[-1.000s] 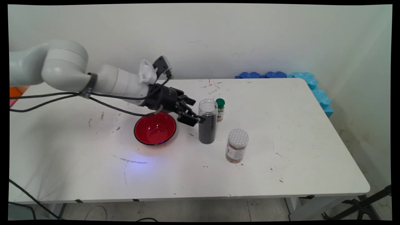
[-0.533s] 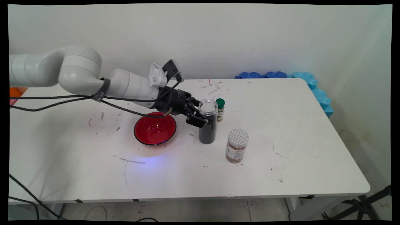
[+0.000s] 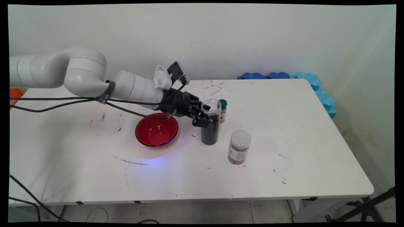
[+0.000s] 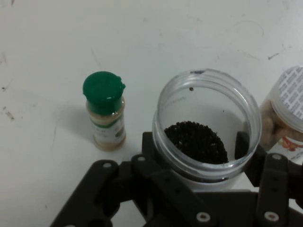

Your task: Pour the black seasoning powder in the red bowl

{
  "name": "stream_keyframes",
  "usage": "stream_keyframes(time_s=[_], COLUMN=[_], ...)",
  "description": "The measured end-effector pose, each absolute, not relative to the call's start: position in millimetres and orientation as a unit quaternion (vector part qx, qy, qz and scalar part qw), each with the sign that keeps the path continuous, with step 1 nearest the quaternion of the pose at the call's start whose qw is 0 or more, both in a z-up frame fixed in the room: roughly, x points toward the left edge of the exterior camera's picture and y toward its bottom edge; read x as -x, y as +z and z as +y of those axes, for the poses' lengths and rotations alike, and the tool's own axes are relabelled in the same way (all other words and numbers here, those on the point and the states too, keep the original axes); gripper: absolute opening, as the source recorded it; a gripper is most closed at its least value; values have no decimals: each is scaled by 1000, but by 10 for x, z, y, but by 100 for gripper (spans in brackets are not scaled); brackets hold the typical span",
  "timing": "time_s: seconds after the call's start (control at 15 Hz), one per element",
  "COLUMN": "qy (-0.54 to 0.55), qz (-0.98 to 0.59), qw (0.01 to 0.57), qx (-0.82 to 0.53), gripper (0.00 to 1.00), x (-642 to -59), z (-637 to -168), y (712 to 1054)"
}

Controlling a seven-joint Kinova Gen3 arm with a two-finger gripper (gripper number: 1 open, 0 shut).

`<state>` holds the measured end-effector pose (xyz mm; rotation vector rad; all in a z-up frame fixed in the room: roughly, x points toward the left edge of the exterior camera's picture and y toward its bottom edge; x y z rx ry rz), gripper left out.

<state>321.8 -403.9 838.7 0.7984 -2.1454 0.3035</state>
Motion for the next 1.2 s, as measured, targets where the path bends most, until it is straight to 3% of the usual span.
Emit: stream_keyframes(time_s=[0.47, 1.2], qy=[122, 90], qz=[-853, -857], qw=[402, 406], qx=[-309, -306], gripper=[0, 0], x=[-3336, -3800], z=[-3955, -3602], y=[8562, 9242])
